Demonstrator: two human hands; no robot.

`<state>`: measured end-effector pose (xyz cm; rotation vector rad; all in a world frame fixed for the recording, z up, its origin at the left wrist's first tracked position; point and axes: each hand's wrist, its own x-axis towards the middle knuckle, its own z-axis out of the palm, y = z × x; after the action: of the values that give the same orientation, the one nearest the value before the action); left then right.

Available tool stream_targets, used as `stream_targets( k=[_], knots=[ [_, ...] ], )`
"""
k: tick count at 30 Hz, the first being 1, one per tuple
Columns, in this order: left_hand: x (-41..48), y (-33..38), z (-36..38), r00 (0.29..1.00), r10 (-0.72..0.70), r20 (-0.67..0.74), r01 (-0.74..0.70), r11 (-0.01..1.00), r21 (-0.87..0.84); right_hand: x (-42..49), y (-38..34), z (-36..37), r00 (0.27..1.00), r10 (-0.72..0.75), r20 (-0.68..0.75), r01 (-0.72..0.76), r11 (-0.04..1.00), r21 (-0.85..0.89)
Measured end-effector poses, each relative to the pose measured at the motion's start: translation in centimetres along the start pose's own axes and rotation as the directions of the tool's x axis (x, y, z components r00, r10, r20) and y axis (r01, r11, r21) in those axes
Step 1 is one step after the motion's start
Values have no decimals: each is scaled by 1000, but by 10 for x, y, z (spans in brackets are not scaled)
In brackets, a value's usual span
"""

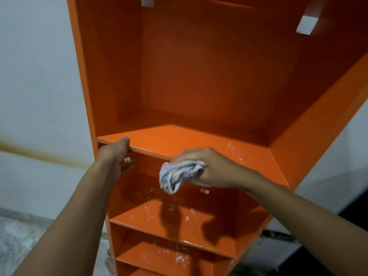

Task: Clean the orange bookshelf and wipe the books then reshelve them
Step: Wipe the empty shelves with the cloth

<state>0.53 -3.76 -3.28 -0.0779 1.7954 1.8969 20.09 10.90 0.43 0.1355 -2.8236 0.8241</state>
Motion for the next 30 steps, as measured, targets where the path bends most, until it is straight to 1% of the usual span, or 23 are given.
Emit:
stream_targets(
  k=[1, 2, 3, 5, 7, 9, 10, 11, 12, 13, 14, 15, 16, 17, 18, 19, 20, 21, 23, 25, 27, 28, 30],
  knots=[
    [-1, 0, -1, 1000, 7, -7, -7, 1000, 4, -7, -12, 3, 999, -8, 48, 7, 1000, 26],
    [-2, 0, -1, 1000, 13, -6, -13, 1000, 12, -12, -20, 1, 998, 2, 62, -5, 998, 60],
    [-2, 0, -2, 1000, 17, -1, -17, 1000, 16, -12, -27, -8, 999, 10, 35, -13, 996, 90],
    [-3, -3, -2, 1000, 15, 10, -15, 1000, 10, -10, -30, -36, 996, 37, -85, -27, 993, 118],
    [-7, -5, 2, 1000, 12, 19, -12, 1000, -14, -2, -18, -71, 961, 110, -252, -84, 990, 109],
    [-10, -7, 7, 999, 14, 39, -13, 1000, -12, 5, 7, -102, 887, 213, -409, -198, 977, 79],
    [-13, -8, 10, 999, 9, 53, -9, 1000, -3, 7, 23, -116, 832, 285, -475, -303, 952, 42],
    [-14, -10, 12, 998, 6, 64, -6, 1000, 3, 9, 39, -126, 771, 373, -517, -434, 901, 1],
    [-15, -11, 13, 997, 3, 75, -2, 1000, -1, 15, 64, -135, 688, 477, -547, -581, 814, -22],
    [-16, -13, 16, 996, -2, 85, 3, 1000, -1, 14, 91, -140, 611, 580, -539, -711, 702, -50],
    [-17, -14, 17, 996, -3, 89, 3, 1000, -5, 15, 116, -139, 572, 663, -483, -794, 597, -120],
    [-18, -15, 18, 996, 1, 89, 0, 1000, -8, 14, 146, -134, 574, 695, -433, -813, 545, -203],
    [-18, -15, 19, 996, 3, 87, -2, 1000, -11, 14, 170, -129, 569, 708, -419, -822, 503, -267],
    [-18, -15, 20, 996, 4, 86, -3, 1000, -16, 15, 182, -123, 562, 694, -450, -827, 480, -292],
    [-18, -14, 20, 996, 3, 85, -1, 1000, -23, 15, 187, -118, 527, 705, -475, -844, 499, -196],
    [-18, -14, 21, 996, 2, 84, 0, 1000, -28, 14, 181, -111, 514, 704, -491, -849, 500, -171],
    [-18, -13, 21, 997, 2, 81, 1, 999, -35, 13, 173, -106, 524, 682, -511, -838, 520, -165],
    [-17, -12, 21, 997, -1, 77, 4, 999, -42, 9, 164, -103, 513, 684, -519, -838, 530, -129],
    [-15, -13, 21, 997, -5, 71, 8, 999, -45, 2, 152, -95, 543, 672, -503, -800, 597, -66],
    [-14, -13, 20, 998, -1, 68, 4, 999, -42, -7, 121, -76, 639, 607, -473, -668, 743, 51],
    [-12, -13, 19, 997, 1, 72, 2, 999, -38, -23, 74, -53, 757, 490, -433, -493, 863, 114],
    [-12, -14, 19, 997, 2, 80, 1, 1000, -31, -35, 51, -41, 810, 448, -379, -431, 892, 134],
    [-13, -13, 19, 996, 7, 91, -5, 1000, -14, -54, 12, -18, 887, 386, -254, -355, 921, 158]
  ],
)
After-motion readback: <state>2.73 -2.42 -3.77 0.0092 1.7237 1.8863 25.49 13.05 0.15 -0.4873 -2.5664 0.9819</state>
